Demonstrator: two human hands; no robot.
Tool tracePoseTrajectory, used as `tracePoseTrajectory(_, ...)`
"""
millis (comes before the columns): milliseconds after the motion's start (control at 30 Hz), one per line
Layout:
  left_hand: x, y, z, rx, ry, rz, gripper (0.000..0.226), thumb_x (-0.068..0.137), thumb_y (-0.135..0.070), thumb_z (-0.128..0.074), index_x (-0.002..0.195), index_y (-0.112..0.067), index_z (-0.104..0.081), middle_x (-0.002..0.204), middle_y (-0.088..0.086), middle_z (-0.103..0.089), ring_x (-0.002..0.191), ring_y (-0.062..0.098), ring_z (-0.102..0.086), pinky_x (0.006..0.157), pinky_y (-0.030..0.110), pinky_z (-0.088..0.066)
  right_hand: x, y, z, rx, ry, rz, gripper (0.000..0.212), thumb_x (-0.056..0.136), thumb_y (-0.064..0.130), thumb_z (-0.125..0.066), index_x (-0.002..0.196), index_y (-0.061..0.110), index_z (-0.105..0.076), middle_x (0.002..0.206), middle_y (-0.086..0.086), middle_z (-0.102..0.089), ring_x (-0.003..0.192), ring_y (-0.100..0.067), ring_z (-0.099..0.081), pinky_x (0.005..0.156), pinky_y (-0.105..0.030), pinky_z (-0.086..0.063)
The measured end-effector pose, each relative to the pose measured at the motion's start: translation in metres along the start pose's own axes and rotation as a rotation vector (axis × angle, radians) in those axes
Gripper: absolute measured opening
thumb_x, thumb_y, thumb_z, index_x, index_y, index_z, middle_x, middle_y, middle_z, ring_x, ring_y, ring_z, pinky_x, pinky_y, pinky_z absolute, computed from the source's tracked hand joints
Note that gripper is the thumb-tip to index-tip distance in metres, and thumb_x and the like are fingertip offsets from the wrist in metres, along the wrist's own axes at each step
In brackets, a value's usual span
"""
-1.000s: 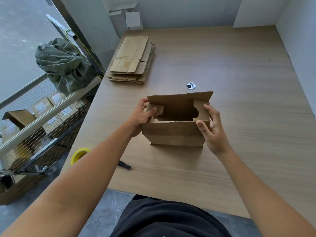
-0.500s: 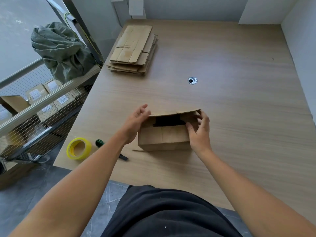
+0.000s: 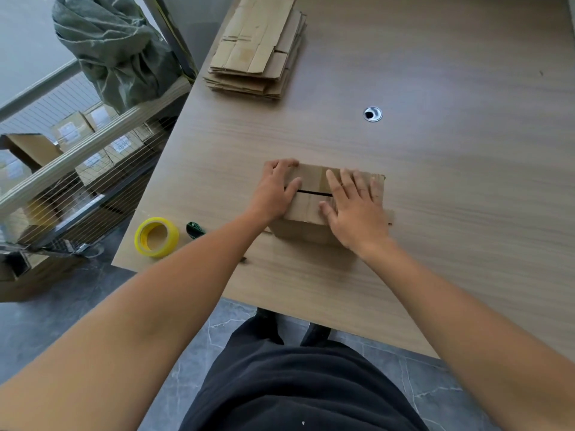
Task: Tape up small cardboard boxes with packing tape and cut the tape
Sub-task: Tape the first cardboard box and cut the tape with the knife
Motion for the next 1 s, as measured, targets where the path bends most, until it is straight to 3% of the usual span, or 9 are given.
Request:
tracePoseTrajectory(133,-0.002,0.005,0.006,-0.131,-0.001,0.033,0.039,0.101,-0.023,-0.054,0.14,-0.021,-0.048,0.138,0.006,-0.042,0.115,0.012,-0.047,0.105,0.031,-0.04,0.01,0.028,-0.009,-0.094,0.078,-0.032,0.069,0.103,0.06,-0.015,0.162,0.026,-0.005,0.17,-0.005,0.006,0.156,-0.02,0.01,0.124,-0.045,0.011)
tracePoseTrajectory(233,-0.021,0.022,0.027,-0.456,-0.03,0.151,0.037,0.105,-0.028,-0.046,0.141,-0.02,-0.042,0.129,-0.003,-0.053,0.11,0.012,-0.056,0.089,0.028,-0.049,0.015,0.047,-0.012,-0.096,0.101,-0.022,0.068,0.103,0.059,-0.01,0.162,0.025,-0.003,0.169,-0.004,0.009,0.155,-0.019,0.012,0.125,-0.044,0.01)
tracePoseTrajectory(267,-0.032,0.034,0.039,-0.455,-0.07,0.181,0.038,0.105,-0.032,-0.044,0.141,-0.02,-0.044,0.129,-0.004,-0.055,0.112,0.011,-0.056,0.089,0.027,-0.049,0.015,0.053,-0.014,-0.09,0.103,-0.023,0.068,0.103,0.059,-0.009,0.162,0.026,-0.002,0.169,-0.004,0.01,0.155,-0.018,0.013,0.125,-0.044,0.01)
tracePoseTrajectory(400,-0.101,0.132,0.094,0.02,-0.325,0.388,0.045,0.1,-0.035,-0.053,0.135,-0.008,-0.052,0.136,0.012,-0.053,0.128,0.024,-0.047,0.108,0.035,-0.036,0.014,0.074,-0.02,-0.102,0.085,-0.037,0.07,0.102,0.063,-0.006,0.162,0.028,-0.001,0.169,-0.002,0.01,0.155,-0.017,0.013,0.125,-0.045,0.007)
tracePoseTrajectory(500,-0.145,0.203,0.119,0.28,-0.224,0.529,0.06,0.095,-0.038,-0.063,0.135,0.003,-0.047,0.139,0.023,-0.046,0.136,0.038,-0.036,0.116,0.047,-0.027,0.018,0.086,-0.022,-0.13,0.05,-0.062,0.072,0.1,0.065,-0.01,0.162,0.028,-0.007,0.17,-0.002,0.004,0.156,-0.017,0.006,0.126,-0.044,0.004)
tracePoseTrajectory(567,-0.158,0.234,0.126,0.421,-0.066,0.532,0.067,0.094,-0.043,-0.064,0.139,0.002,-0.043,0.145,0.022,-0.042,0.143,0.039,-0.027,0.119,0.048,-0.021,0.021,0.093,-0.024,-0.134,0.037,-0.077,0.072,0.1,0.065,-0.014,0.162,0.028,-0.011,0.17,-0.001,0.001,0.156,-0.017,0.004,0.126,-0.043,0.003)
tracePoseTrajectory(667,-0.159,0.259,0.135,0.551,0.064,0.475,0.049,0.098,-0.044,-0.057,0.132,-0.011,-0.052,0.141,0.016,-0.051,0.144,0.039,-0.026,0.12,0.048,-0.019,0.019,0.093,-0.023,-0.137,0.042,-0.089,0.075,0.098,0.069,-0.012,0.162,0.03,-0.01,0.17,0.0,0.003,0.156,-0.015,0.005,0.126,-0.042,0.004)
tracePoseTrajectory(867,-0.147,0.266,0.151,0.544,0.032,0.289,0.02,0.102,-0.03,-0.049,0.116,-0.017,-0.057,0.131,0.009,-0.059,0.147,0.034,-0.024,0.124,0.046,-0.008,0.013,0.098,-0.023,-0.112,0.023,-0.098,0.081,0.093,0.073,-0.009,0.162,0.029,-0.011,0.17,0.001,0.003,0.156,-0.014,0.006,0.125,-0.038,0.006)
tracePoseTrajectory(1000,-0.13,0.227,0.161,0.413,-0.072,0.172,0.008,0.102,-0.027,-0.05,0.105,-0.02,-0.051,0.109,0.009,-0.062,0.127,0.03,-0.049,0.126,0.045,-0.008,0.017,0.096,-0.023,-0.087,0.015,-0.089,0.08,0.095,0.073,-0.012,0.161,0.029,-0.014,0.17,0.001,-0.001,0.156,-0.014,0.003,0.126,-0.038,0.004)
Point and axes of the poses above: each hand's wrist, its own x-axis towards the middle knuckle, its own z-axis out of the back of the hand, y = z × x, the point moved 3 cm from there along x, towards the middle knuckle
